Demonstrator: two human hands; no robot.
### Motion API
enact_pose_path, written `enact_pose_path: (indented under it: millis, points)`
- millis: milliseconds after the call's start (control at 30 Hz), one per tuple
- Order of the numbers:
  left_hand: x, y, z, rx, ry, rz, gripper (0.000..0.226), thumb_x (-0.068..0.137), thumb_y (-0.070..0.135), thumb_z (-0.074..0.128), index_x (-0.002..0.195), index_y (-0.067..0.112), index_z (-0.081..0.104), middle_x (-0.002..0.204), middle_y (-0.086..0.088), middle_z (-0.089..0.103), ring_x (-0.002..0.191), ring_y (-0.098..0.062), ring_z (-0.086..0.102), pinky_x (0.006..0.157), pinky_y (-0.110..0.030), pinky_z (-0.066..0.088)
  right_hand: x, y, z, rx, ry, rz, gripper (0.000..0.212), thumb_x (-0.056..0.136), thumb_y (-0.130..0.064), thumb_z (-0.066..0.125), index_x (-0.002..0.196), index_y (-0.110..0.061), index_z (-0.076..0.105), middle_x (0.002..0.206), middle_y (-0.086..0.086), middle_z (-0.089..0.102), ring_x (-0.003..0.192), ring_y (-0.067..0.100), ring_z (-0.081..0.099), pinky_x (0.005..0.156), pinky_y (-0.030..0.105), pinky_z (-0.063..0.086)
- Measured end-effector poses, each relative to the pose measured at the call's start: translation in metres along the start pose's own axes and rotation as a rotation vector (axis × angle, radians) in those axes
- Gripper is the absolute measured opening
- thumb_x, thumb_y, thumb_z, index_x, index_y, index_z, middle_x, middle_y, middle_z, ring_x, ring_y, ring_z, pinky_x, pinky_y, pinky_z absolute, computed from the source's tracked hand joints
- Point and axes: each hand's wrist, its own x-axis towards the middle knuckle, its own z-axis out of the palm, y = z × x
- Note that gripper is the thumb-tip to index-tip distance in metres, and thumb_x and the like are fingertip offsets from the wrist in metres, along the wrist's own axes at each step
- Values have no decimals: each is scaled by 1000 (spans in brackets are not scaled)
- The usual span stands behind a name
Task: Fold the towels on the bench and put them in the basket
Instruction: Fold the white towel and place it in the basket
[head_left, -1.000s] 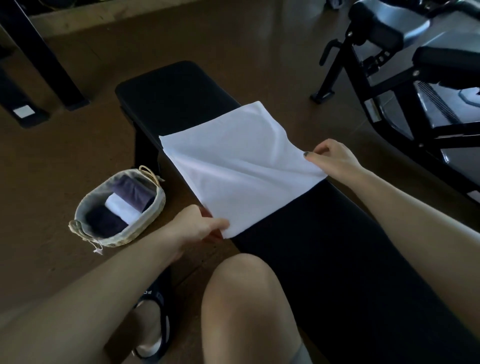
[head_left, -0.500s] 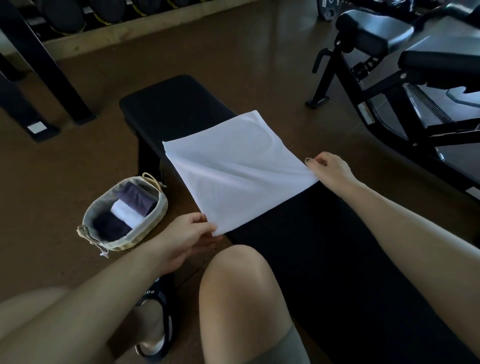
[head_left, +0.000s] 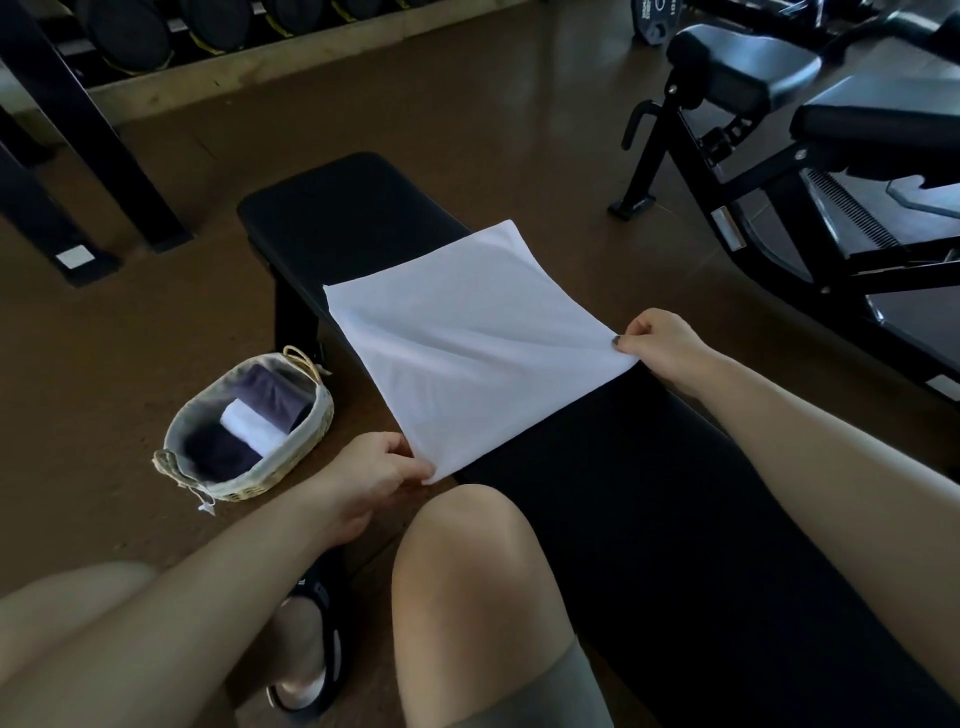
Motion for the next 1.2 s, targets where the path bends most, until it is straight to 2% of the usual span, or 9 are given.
enact_pose_path:
  millis: [200,300,433,533,633,767,1000,1100,1200]
  points:
    - [4,4,-3,57,-17,11,38,76,-2,80,111,9,69,110,-13,75,102,-32,73,95,-49,58,4,-4,1,28,-21,9,18,96,-14,64,114,-14,62,114,7,60,106,22,57,84,34,46]
    - [12,18,-7,-10,-37,-11,43,84,19,80,122,10,63,115,-10,74,104,-29,72,96,-48,58,7,-13,-1,-30,-33,15,30,93,-12,64,122,-14,58,120,7,59,107,20,56,83,34,46]
    - [41,53,-29,18,240,57,89,73,58,73,139,9,41,130,-4,62,112,-24,63,89,-41,55,14,-39,8,-149,87,-174,56,93,-10,58,147,-20,46,139,7,52,115,24,55,87,37,48]
    - [48,78,-38,293,522,230,67,93,46,62,140,11,31,133,-9,42,115,-29,49,94,-41,44,22,-71,34,-312,114,-453,56,102,-21,51,156,-26,39,156,3,42,138,26,45,108,42,42]
    - [49,93,-41,700,740,531,64,99,36,56,151,17,24,153,-17,24,139,-38,32,113,-48,33,33,-106,67,-504,80,-602,56,108,-32,41,161,-24,29,166,5,30,152,27,28,121,42,26]
    - [72,84,-41,1131,504,573,60,106,50,31,160,28,17,170,-10,2,156,-32,1,126,-48,7,52,-134,106,-595,29,-650,57,110,-39,30,163,-23,21,170,8,18,157,29,13,126,44,15]
    - [99,70,-65,984,370,399,87,91,78,35,161,41,-3,168,4,-24,154,-20,-22,127,-48,7,99,-144,103,-417,-24,-358,57,107,-49,30,160,-27,26,159,7,34,139,34,42,104,43,39]
    - [101,74,-63,940,378,408,87,93,75,39,161,38,2,169,4,-19,155,-21,-20,125,-51,11,114,-149,94,-320,-66,-235,56,105,-52,28,159,-36,27,155,11,45,132,37,50,104,44,40]
    - [102,81,-68,888,439,464,64,101,60,40,157,35,21,168,-2,6,154,-27,-2,121,-52,20,124,-150,92,-270,-99,-160,54,100,-57,24,146,-33,41,136,13,57,110,36,55,93,43,45]
